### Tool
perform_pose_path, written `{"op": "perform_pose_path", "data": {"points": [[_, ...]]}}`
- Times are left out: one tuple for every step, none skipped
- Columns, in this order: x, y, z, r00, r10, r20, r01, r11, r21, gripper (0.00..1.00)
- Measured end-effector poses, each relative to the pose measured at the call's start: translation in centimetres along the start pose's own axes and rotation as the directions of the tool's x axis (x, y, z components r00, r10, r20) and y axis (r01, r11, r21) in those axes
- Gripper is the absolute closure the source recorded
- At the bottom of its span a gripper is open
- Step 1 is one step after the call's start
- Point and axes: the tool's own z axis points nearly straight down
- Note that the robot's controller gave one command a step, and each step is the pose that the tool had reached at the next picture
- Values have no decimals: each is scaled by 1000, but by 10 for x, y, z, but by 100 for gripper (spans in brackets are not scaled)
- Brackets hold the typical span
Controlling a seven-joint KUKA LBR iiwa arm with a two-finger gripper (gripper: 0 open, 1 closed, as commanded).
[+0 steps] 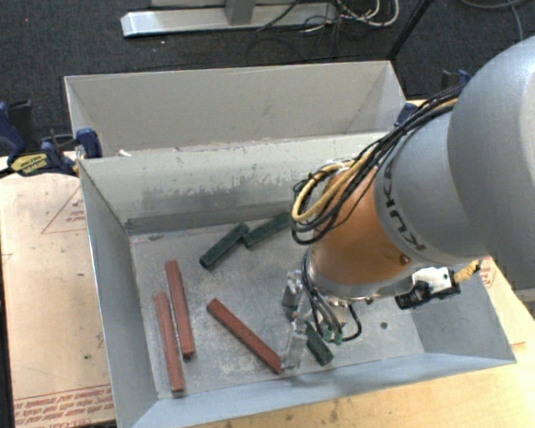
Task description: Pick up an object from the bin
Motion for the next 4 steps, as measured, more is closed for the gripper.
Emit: {"op": "perform_pose_path", "data": {"points": [[20,-3,5,1000,31,2,-31,1000,-2,0],[-4,-50,6,1000,-15,2,15,1000,-2,0],[-19,-66,6,1000,-22,-6,22,1000,2,0],[-41,-45,6,980,-198,1,198,980,1,0]]}}
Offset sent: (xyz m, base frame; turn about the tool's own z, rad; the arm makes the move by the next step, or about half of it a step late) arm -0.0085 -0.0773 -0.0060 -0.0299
